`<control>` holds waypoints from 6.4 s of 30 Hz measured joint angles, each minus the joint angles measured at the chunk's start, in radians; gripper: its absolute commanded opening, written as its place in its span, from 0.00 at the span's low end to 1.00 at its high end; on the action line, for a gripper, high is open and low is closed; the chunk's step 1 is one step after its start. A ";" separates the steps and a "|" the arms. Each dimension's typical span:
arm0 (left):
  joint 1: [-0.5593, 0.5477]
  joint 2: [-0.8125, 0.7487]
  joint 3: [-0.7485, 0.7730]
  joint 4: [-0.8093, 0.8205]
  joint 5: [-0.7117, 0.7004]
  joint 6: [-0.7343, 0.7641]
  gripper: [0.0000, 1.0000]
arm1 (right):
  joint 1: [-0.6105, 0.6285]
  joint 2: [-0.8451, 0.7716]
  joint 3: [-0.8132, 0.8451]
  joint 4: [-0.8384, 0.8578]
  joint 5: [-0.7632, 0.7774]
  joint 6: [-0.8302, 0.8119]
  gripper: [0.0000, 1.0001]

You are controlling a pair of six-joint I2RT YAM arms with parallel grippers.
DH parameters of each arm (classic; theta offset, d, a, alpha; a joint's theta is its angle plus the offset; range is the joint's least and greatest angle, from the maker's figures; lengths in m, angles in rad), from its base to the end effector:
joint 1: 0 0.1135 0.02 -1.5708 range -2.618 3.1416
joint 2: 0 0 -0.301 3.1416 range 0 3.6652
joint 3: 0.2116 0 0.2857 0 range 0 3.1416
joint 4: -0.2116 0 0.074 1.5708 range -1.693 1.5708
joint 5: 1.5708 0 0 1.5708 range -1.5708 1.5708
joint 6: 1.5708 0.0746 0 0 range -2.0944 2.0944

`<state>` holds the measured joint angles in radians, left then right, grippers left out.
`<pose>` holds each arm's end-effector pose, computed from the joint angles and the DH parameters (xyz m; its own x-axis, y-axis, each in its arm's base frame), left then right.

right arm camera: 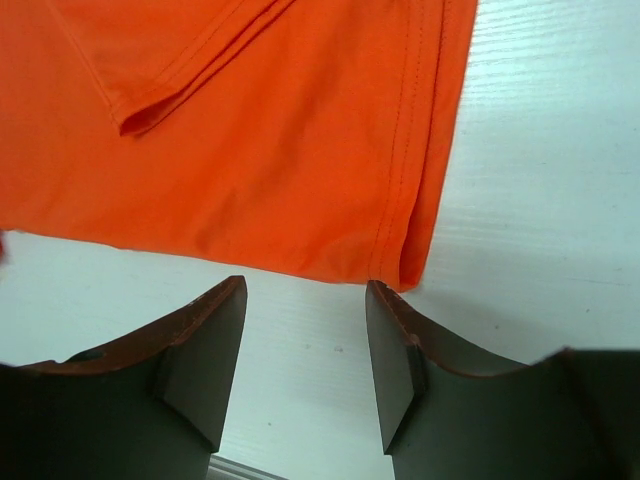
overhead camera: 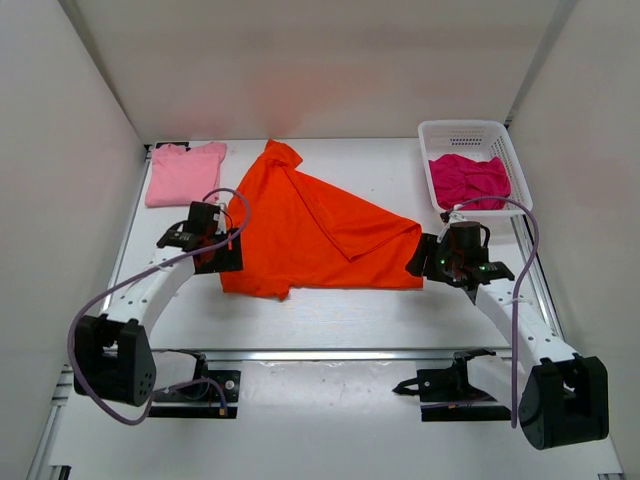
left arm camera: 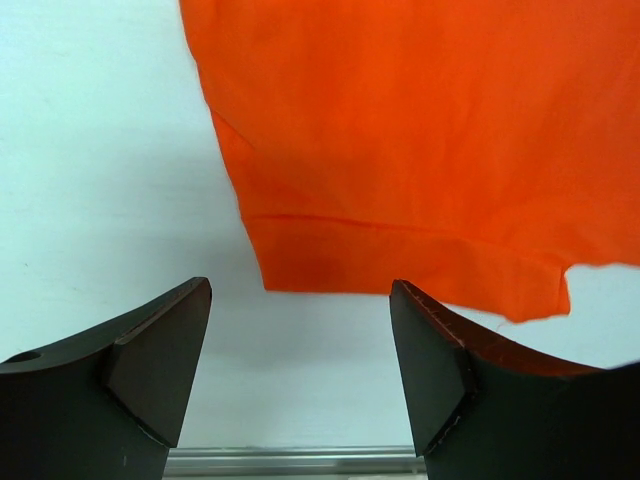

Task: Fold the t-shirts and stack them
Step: Flatten out the tshirt, then fold the flattened tshirt in 1/3 of the way

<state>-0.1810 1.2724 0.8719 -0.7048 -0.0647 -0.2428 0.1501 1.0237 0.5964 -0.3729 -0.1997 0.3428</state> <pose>0.2751 -0.0454 0.2149 -0.8895 -0.0811 -0.4496 -0.0647 0.9966 -0.0518 0.2400 0.0513 0.2039 -0.7633 0.2178 -0.6082 -0.0282 0.9293 0.3682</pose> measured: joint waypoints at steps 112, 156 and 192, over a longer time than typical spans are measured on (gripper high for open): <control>0.212 -0.151 0.421 0.379 0.578 -0.402 0.00 | -0.121 0.167 0.634 -0.017 -0.148 -0.071 0.00; 0.290 0.446 1.246 0.191 0.594 -0.459 0.00 | -0.002 0.772 1.612 -0.343 0.024 -0.140 0.00; 0.123 -0.216 -0.327 0.277 0.313 -0.225 0.00 | -0.133 0.278 0.097 -0.122 0.031 -0.030 0.00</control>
<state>-0.0582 1.0565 0.5453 -0.4274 0.2481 -0.4675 0.0170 1.3014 0.6930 -0.4946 -0.1688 0.3126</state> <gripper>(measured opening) 0.019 0.009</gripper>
